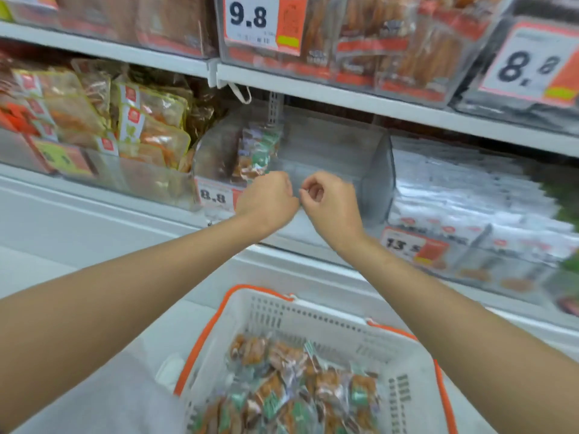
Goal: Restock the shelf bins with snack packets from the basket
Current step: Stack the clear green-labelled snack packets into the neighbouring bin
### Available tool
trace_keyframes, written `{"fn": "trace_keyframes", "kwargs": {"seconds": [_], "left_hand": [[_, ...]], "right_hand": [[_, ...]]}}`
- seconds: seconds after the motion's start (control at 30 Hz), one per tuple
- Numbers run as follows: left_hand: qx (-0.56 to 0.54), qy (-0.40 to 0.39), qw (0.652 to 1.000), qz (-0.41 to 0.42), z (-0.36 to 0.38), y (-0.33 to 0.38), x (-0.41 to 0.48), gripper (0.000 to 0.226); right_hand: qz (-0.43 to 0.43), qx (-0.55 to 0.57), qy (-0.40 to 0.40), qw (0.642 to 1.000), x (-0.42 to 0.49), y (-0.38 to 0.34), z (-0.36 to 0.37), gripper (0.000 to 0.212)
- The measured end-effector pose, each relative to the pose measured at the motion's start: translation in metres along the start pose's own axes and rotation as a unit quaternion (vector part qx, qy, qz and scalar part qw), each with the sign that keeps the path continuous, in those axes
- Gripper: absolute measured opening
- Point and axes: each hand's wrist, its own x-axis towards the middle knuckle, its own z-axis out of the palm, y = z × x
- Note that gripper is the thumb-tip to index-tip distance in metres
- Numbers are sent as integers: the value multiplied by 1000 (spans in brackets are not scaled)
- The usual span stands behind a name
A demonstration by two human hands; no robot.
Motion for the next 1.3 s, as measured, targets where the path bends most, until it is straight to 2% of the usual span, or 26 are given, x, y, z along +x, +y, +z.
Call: {"fn": "trace_keyframes", "kwargs": {"seconds": [0.13, 0.23, 0.33, 0.4, 0.47, 0.53, 0.57, 0.67, 0.77, 0.83, 0.97, 1.03, 1.13, 1.2, 1.3], "left_hand": [[26, -85, 996, -16, 32, -8, -49, 11], [52, -196, 979, -36, 67, -28, -82, 16], [96, -320, 942, -40, 97, -54, -100, 16], [141, -382, 913, -33, 109, -66, -103, 16], [172, -409, 896, -27, 115, -71, -104, 15], [190, -421, 887, -19, 120, -74, -106, 22], [192, -425, 885, -13, 123, -75, -106, 28], [202, -433, 878, -5, 128, -79, -111, 33], [210, -455, 865, -5, 139, -82, -112, 28], [217, -470, 855, 0, 144, -82, -113, 18], [214, -492, 844, 11, 146, -78, -117, 8], [215, -491, 844, 11, 145, -78, -119, 9], [211, -487, 848, -1, 139, -77, -117, 24], [198, -486, 851, -3, 132, -73, -114, 29], [156, -470, 869, -10, 120, -67, -111, 26]], "right_hand": [[100, 24, -49, 994, -70, 21, -1, 6], [154, -10, -152, 976, -124, 50, 5, 6], [206, -55, -307, 928, -179, 89, 14, 13], [246, -61, -364, 896, -216, 114, 19, 14], [292, -88, -403, 863, -250, 136, 25, 9], [311, -155, -466, 814, -283, 163, 36, 6], [316, -182, -502, 784, -300, 177, 43, 13], [294, -250, -581, 717, -346, 207, 59, 64], [193, -332, -662, 643, -372, 201, 54, 85], [159, -363, -658, 640, -376, 193, 53, 87], [139, -348, -673, 638, -373, 191, 52, 93], [149, -335, -670, 646, -364, 191, 45, 75], [174, -300, -646, 680, -344, 185, 38, 23], [221, -255, -612, 715, -329, 178, 38, 15], [257, -165, -522, 796, -291, 158, 26, 12]]}}
